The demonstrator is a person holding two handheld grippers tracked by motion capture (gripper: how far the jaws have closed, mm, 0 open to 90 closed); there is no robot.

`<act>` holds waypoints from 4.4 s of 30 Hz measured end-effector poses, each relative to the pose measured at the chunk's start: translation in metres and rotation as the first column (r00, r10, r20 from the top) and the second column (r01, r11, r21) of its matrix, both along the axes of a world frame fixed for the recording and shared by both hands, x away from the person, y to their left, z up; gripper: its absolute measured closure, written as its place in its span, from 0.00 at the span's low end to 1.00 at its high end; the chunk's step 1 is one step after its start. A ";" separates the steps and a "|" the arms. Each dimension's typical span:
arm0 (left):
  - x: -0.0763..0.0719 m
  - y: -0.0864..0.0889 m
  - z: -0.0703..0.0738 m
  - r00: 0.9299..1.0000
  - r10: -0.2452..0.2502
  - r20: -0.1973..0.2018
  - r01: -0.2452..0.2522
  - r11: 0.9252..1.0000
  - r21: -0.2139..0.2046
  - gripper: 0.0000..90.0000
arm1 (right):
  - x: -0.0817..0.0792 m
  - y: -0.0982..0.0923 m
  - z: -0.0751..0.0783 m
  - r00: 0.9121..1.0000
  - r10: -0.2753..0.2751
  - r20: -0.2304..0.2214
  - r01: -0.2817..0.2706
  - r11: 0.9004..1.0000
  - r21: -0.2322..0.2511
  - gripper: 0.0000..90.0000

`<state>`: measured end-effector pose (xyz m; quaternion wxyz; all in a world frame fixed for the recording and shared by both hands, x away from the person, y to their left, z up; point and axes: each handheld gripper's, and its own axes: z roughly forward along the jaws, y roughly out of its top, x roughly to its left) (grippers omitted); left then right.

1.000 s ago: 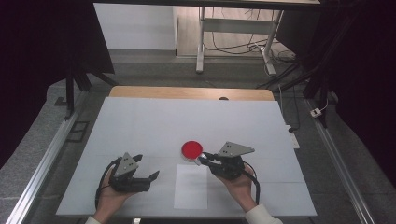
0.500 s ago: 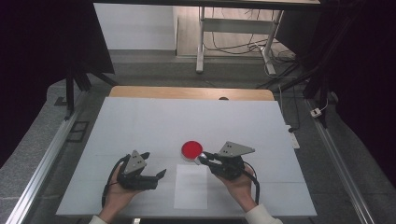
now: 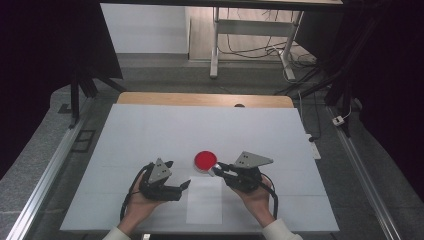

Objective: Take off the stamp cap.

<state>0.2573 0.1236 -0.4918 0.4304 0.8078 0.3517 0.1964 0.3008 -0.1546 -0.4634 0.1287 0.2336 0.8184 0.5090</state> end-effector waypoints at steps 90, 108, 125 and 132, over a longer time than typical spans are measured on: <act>0.019 -0.079 -0.005 0.996 -0.056 0.062 0.050 0.995 0.091 0.29 | -0.003 -0.001 0.001 0.999 -0.049 0.000 0.049 0.997 0.055 0.84; 0.018 -0.081 -0.009 0.993 -0.065 0.101 0.052 0.991 0.124 0.47 | -0.003 -0.001 -0.001 0.999 -0.050 0.001 0.050 0.997 0.058 0.84; 0.016 -0.084 -0.012 0.988 -0.083 0.127 0.063 0.986 0.155 0.60 | -0.003 -0.001 -0.001 0.999 -0.051 -0.010 0.051 0.996 0.070 0.84; 0.016 -0.083 -0.011 0.987 -0.086 0.135 0.065 0.985 0.157 0.65 | -0.003 0.000 -0.002 0.999 -0.048 -0.015 0.049 0.996 0.072 0.84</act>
